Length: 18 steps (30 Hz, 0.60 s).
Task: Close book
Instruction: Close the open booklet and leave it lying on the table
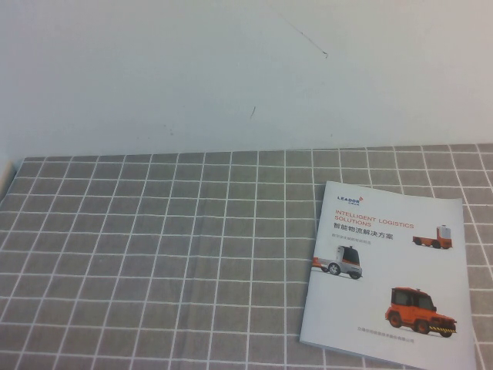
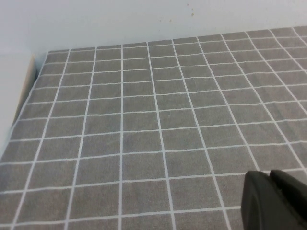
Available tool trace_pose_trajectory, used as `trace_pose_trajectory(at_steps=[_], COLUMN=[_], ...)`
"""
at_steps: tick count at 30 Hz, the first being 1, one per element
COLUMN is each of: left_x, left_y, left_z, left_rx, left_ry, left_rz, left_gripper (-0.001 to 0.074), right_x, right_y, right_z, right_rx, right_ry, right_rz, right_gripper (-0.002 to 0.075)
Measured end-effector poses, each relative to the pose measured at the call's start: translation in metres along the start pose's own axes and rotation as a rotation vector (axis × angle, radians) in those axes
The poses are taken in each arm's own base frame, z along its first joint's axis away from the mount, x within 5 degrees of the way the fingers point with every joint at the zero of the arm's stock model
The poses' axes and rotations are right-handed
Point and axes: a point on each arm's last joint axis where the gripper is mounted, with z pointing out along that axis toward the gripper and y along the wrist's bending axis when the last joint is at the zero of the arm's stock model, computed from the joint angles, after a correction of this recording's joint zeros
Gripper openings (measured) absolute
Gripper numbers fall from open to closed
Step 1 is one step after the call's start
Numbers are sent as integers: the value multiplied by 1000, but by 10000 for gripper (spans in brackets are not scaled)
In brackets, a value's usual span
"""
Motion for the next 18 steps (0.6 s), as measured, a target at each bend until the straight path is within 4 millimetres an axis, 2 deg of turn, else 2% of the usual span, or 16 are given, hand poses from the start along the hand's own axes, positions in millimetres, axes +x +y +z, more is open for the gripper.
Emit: trace_pose_trajectory(at_steps=[8, 18], left_x=[0, 0], left_y=[0, 0], left_z=[0, 0], left_rx=[-2, -6], left_ry=[1, 7], left_rz=[-79, -88], left_gripper=[-4, -4], right_x=[0, 0], right_y=[0, 0], right_z=[0, 0], right_rx=[-1, -1], right_ry=[-1, -1], right_rz=[1, 1], right_gripper=[-3, -3])
